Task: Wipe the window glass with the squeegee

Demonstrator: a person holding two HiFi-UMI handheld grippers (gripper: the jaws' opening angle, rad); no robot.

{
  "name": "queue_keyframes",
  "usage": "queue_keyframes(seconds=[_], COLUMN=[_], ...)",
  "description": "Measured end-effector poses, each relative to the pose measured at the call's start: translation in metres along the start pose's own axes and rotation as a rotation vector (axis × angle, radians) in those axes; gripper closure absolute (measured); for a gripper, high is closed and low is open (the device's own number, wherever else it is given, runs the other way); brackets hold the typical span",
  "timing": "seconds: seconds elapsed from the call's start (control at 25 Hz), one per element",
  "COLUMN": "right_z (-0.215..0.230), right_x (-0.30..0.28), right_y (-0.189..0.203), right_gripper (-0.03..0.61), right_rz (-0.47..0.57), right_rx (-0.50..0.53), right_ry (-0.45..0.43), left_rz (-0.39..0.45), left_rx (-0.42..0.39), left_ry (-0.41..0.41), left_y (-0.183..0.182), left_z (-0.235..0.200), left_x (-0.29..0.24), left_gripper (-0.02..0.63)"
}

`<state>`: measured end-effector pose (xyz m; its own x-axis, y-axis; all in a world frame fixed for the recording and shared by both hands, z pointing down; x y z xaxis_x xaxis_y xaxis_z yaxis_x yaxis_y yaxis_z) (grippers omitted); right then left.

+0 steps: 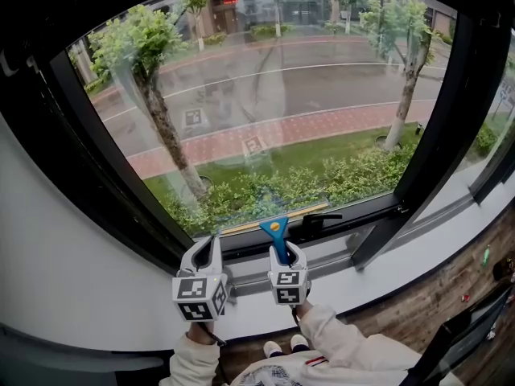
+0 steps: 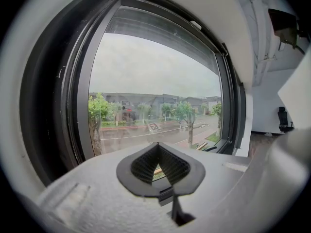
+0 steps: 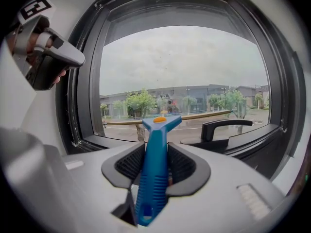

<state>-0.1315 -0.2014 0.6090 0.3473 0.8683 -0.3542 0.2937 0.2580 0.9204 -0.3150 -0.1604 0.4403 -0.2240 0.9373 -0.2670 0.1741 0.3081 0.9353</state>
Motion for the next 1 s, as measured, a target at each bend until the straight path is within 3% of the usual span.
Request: queue_keyframes(seconds=[1.0], right_z=[-0.004], right_x=[-0.007], right_y=[0.011], right_gripper=[0.431], right_rz=[-0.025], right_rx=[0.004], right_ry=[-0.006], left_rz=[-0.016], left_rx=[0.022], left_ry=[-0.024], left_y=[0.011], left_z=[-0.011], left_x=[0.008], left_gripper=[0.612])
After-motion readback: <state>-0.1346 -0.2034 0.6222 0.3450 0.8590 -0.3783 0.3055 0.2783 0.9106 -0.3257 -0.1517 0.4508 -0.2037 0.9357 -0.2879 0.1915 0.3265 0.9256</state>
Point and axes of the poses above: the fingertips, and each gripper's own axes: x backward along the fingers, z to its right, y out of its underside, the point moved 7 cm from there along x, backward along the fingers, and after that the axes turned 14 degrees about x, right-handed, at the moved point
